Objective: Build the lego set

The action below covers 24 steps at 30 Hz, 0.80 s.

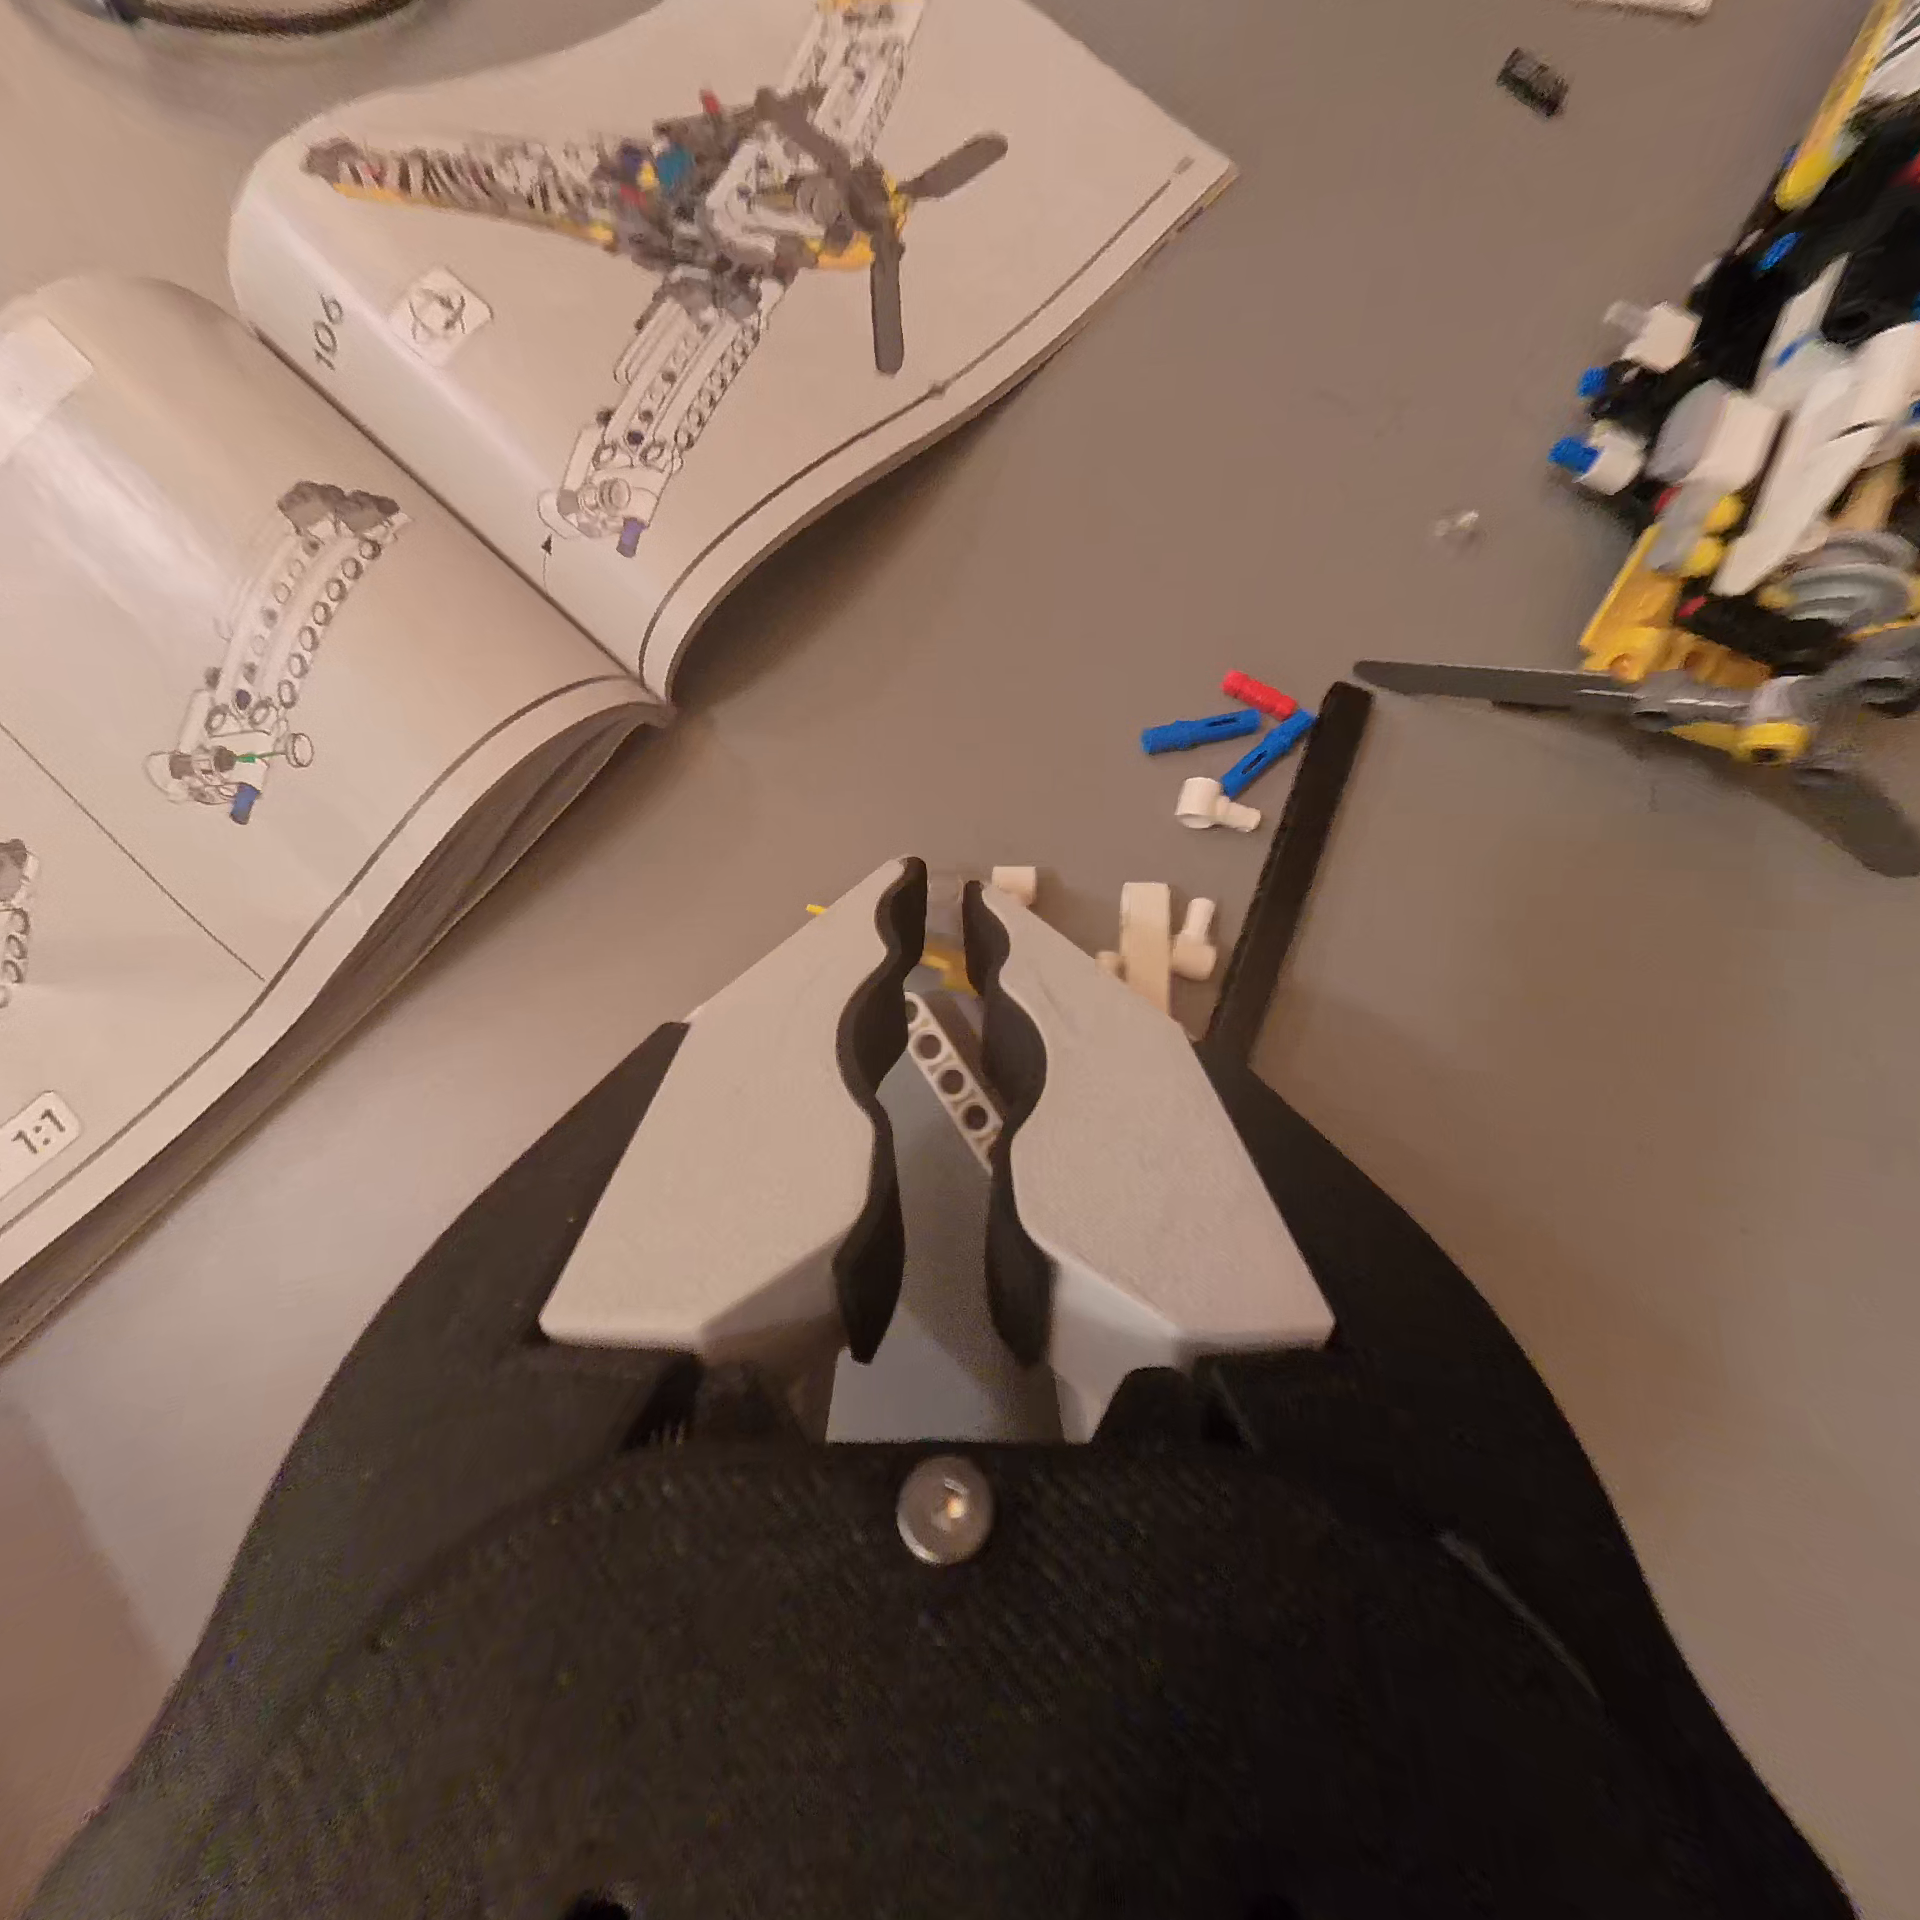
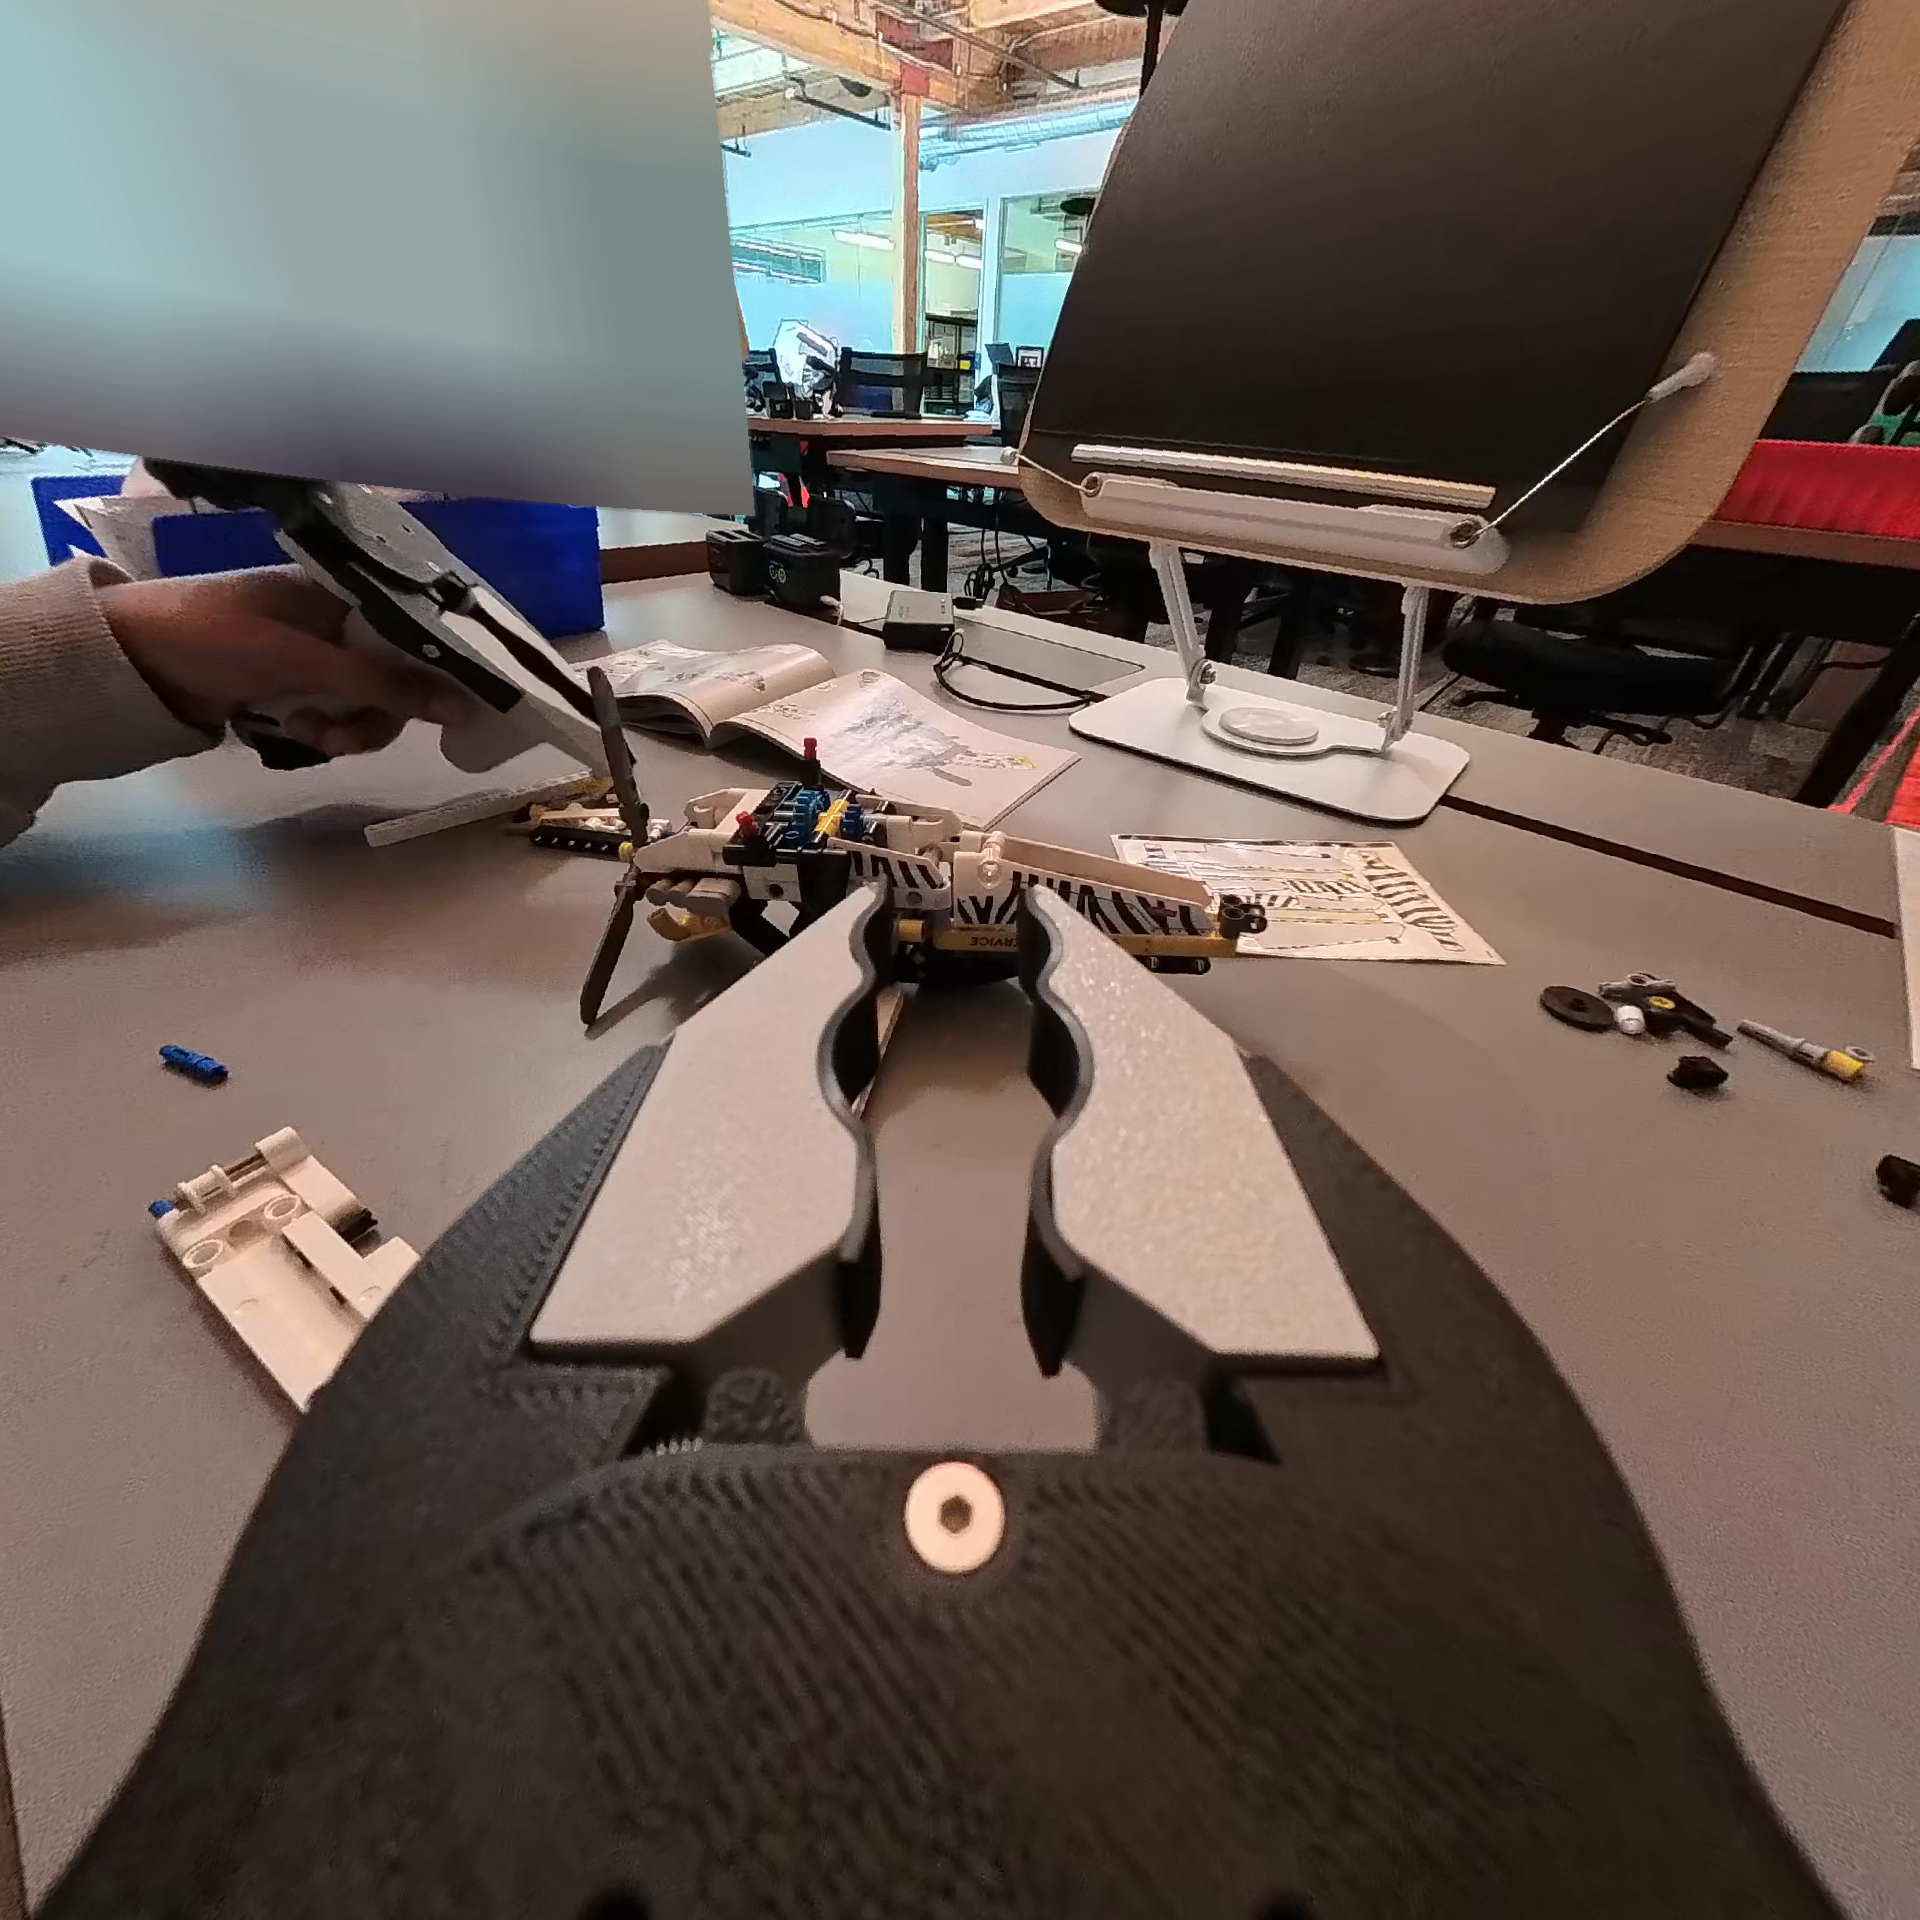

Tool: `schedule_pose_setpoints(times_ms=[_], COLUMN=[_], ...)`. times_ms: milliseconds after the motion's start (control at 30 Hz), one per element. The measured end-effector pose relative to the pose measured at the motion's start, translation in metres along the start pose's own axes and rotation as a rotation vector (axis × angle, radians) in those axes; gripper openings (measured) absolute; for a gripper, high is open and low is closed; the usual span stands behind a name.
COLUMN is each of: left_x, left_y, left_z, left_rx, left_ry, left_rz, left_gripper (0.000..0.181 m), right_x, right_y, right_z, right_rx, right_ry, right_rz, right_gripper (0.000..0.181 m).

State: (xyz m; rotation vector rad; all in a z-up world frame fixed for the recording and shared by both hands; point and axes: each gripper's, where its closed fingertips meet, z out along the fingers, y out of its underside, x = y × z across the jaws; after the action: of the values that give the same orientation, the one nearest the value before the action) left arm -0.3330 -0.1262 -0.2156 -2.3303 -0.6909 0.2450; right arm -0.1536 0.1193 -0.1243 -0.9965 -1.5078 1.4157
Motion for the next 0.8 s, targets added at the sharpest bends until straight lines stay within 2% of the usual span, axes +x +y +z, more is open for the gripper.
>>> schedule_pose_setpoints(times_ms=[67,133,333,433,533,633,700,733,800], left_x=[0.014,0.042,0.156,0.200,0.228,0.240,0.246,0.249,0.254], left_y=[-0.010,-0.019,-0.020,-0.012,-0.012,-0.020,-0.024,-0.026,-0.033], left_z=[-0.011,-0.025,-0.054,-0.058,-0.062,-0.061,-0.060,-0.061,-0.065], left_rx=[0.056,0.115,0.203,0.191,0.226,0.328,0.375,0.398,0.456], left_ry=[0.030,0.099,0.357,0.495,0.595,0.547,0.475,0.450,0.401], left_rz=[0.007,0.034,0.110,0.079,0.040,0.119,0.211,0.251,0.292], left_gripper=[0.004,0.004,0.005,0.005,0.004,0.005,0.005,0.005,0.005], right_x=[0.000,0.000,-0.001,-0.021,-0.055,-0.092,-0.109,-0.113,-0.109], right_y=[0.000,0.000,-0.008,-0.021,-0.014,0.004,0.009,0.004,-0.013], right_z=[0.000,0.000,-0.006,-0.016,-0.017,-0.015,-0.013,-0.013,-0.012], right_rx=[0.001,0.000,0.040,0.104,0.025,-0.144,-0.218,-0.202,-0.103], right_ry=[0.001,0.002,0.019,-0.053,-0.179,-0.310,-0.365,-0.384,-0.377], right_rz=[0.000,-0.001,-0.008,0.063,0.137,0.258,0.365,0.426,0.547], right_gripper=[0.021,0.021,0.015,0.017,0.020,0.024,0.033,0.036,0.027])
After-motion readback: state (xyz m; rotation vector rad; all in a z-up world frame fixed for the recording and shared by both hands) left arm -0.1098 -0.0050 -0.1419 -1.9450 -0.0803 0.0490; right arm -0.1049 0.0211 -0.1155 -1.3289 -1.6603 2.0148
